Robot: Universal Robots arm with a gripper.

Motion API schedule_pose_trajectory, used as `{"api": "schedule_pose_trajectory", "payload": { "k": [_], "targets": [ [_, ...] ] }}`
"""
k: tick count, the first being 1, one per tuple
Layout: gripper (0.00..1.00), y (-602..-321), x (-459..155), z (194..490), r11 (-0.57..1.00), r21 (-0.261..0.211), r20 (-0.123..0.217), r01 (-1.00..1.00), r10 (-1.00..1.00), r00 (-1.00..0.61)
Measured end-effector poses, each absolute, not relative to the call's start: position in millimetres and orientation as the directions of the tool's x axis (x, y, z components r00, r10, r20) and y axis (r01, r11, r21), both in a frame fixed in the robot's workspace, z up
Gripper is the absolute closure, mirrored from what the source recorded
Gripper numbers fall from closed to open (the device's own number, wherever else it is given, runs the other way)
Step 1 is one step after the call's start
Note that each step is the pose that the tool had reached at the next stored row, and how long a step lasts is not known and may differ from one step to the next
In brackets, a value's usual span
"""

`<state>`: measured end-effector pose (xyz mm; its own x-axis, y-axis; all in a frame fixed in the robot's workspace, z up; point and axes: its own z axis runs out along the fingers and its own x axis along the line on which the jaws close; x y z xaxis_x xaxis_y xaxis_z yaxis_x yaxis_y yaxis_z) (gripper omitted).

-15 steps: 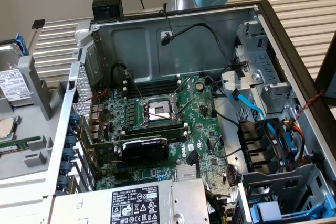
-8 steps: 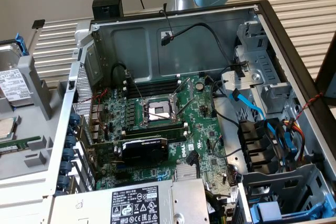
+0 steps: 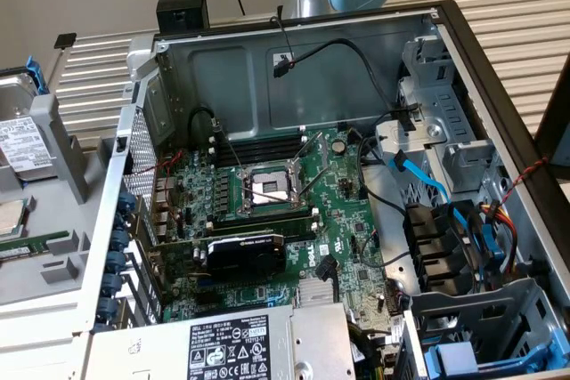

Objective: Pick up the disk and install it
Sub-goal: 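Pick up the disk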

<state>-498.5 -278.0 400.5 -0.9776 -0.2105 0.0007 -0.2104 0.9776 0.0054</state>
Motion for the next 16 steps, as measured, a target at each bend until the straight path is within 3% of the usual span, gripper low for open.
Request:
{"api": "schedule_pose_trajectory", "payload": {
  "k": [16],
  "targets": [
    [0.89,-278.0,-498.5,400.6,0.876,0.005,0.001,-0.482,-0.482,-0.876]
  ]
}}
